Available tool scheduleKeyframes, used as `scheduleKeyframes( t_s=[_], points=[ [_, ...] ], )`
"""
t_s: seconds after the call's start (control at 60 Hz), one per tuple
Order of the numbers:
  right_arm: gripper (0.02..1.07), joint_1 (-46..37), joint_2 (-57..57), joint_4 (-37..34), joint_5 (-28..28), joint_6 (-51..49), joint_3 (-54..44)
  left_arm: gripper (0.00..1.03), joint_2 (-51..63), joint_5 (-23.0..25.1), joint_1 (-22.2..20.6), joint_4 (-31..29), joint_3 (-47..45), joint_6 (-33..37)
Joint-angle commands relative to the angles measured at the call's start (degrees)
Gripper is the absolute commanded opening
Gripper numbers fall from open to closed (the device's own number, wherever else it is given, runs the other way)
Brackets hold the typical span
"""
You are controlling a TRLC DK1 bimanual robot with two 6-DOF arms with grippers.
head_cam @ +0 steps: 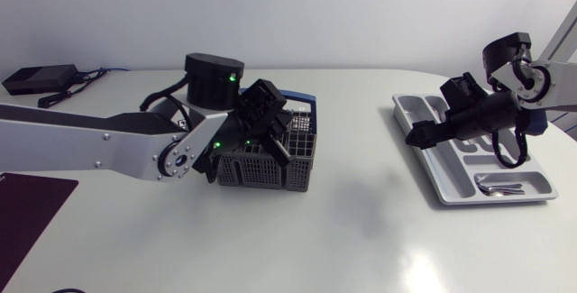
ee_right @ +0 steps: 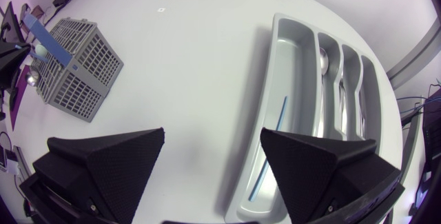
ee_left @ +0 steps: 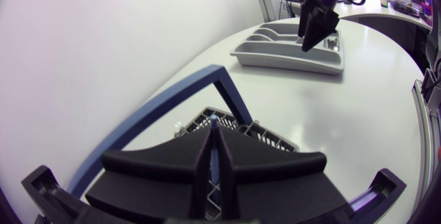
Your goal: Transfer all utensils from the basket to the drawer tray.
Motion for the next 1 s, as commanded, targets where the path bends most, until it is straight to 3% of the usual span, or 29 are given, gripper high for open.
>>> scheduleKeyframes(
  t_s=[0.0,0.3,0.733,0.85,0.983],
  points=[
    [1.02,1.41,-2.09,-0.26,0.33,-0.24,-1.63,0.04,-3.89,-0.09,0.34,-0.06,0.83,-0.08],
    [1.02,4.66,-4.82,-1.05,1.83,-0.15,-2.68,0.04,-10.84,0.61,-0.09,-3.32,1.71,-3.24],
    [1.02,7.48,-10.79,-2.37,1.39,-0.77,-3.21,0.04,-21.56,4.48,0.96,-13.25,7.77,-11.94],
    [1.02,8.97,-13.25,-2.72,0.16,-0.85,-3.39,0.04,-23.32,8.88,3.68,-18.08,11.29,-16.51],
    [1.02,12.49,-16.24,-3.07,-0.46,-0.68,-3.83,0.04,-24.02,16.61,9.75,-22.56,15.42,-22.93]
  ],
)
